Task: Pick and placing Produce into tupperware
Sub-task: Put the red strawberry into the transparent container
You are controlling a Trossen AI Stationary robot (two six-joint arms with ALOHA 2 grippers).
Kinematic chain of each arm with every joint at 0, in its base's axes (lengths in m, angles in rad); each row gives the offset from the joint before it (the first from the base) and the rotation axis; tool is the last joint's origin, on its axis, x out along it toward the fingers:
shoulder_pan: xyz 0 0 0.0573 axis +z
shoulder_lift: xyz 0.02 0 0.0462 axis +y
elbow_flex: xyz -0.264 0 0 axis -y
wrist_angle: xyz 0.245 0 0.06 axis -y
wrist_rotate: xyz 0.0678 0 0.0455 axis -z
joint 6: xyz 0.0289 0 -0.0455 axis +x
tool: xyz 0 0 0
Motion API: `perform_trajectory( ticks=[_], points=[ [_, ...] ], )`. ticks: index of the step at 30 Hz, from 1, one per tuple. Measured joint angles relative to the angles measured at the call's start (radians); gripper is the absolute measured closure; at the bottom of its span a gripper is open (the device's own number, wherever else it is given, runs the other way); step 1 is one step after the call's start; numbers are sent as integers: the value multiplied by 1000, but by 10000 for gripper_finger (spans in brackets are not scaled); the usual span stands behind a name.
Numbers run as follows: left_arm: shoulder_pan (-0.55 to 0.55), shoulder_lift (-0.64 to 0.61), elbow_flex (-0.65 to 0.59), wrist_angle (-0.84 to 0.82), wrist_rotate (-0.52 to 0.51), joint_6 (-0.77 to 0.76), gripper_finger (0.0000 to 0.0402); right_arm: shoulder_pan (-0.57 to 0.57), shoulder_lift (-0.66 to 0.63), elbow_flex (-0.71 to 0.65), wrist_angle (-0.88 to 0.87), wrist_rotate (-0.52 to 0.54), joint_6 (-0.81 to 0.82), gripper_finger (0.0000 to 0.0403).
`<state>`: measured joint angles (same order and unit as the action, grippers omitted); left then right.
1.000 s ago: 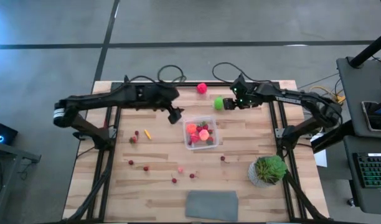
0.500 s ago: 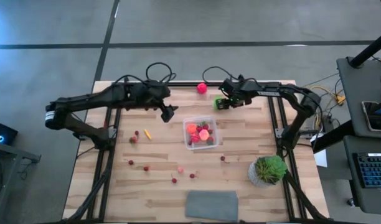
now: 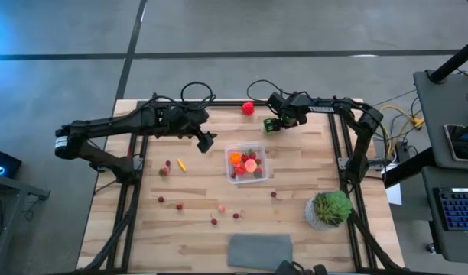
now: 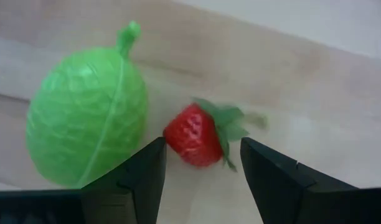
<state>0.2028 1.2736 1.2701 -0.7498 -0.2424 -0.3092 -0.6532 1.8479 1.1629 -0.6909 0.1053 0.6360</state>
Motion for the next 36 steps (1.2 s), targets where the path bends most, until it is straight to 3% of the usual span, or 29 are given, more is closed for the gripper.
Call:
perform_trajectory(
  ticks=[10,23,36],
  points=[
    [0,0,0,8,-1,1,77,-28,21,20,21,1,-24,209],
    [0,0,-1,8,-8,2,77,-36,21,16,25,-1,-49,263],
    [0,0,-1,8,-24,3,77,-14,-20,13,-63,-54,-69,260]
  ],
)
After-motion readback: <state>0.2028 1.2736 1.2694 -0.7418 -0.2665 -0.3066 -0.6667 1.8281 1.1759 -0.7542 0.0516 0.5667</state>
